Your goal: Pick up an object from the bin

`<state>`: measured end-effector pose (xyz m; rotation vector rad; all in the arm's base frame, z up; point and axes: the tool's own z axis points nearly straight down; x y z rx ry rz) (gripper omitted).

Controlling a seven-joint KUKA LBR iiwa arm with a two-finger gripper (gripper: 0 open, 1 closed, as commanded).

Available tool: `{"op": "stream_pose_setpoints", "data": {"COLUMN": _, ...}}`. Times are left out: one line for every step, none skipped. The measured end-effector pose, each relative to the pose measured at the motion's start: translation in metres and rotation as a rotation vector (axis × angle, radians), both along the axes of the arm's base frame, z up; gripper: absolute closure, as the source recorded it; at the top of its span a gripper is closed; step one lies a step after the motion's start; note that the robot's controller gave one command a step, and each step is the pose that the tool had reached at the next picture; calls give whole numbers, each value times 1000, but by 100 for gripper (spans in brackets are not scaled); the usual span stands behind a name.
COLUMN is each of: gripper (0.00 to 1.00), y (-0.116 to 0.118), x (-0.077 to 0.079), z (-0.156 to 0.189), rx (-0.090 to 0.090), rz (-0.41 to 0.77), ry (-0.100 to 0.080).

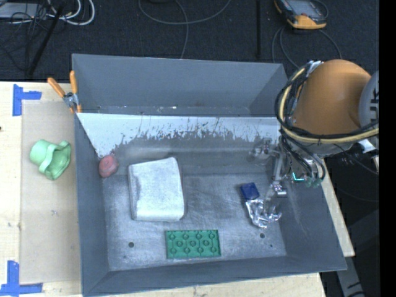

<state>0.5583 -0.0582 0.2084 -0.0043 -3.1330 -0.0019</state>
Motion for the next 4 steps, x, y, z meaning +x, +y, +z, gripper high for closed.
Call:
{"op": "stream_pose_setpoints", "data": {"gripper": 0, "y": -89, "x": -81, "z": -112, "rx": -1, "rz": -110, "ry": 1}}
{"op": "stream_pose_setpoints", "data": {"gripper": 0, "y": -87, "x": -36, "z": -137, "rx": -2, "rz": 270, "ry": -12}}
{"op": "stream_pose_setpoints", "data": {"gripper": 100, "y": -87, "x": -31, "z": -132, "rx": -5, "rz": 270, "ry": -30}}
{"op": "stream_pose_setpoints", "data": {"gripper": 100, "y": -71, "x": -27, "z": -17, "rx": -2, "rz": 356, "ry": -17}}
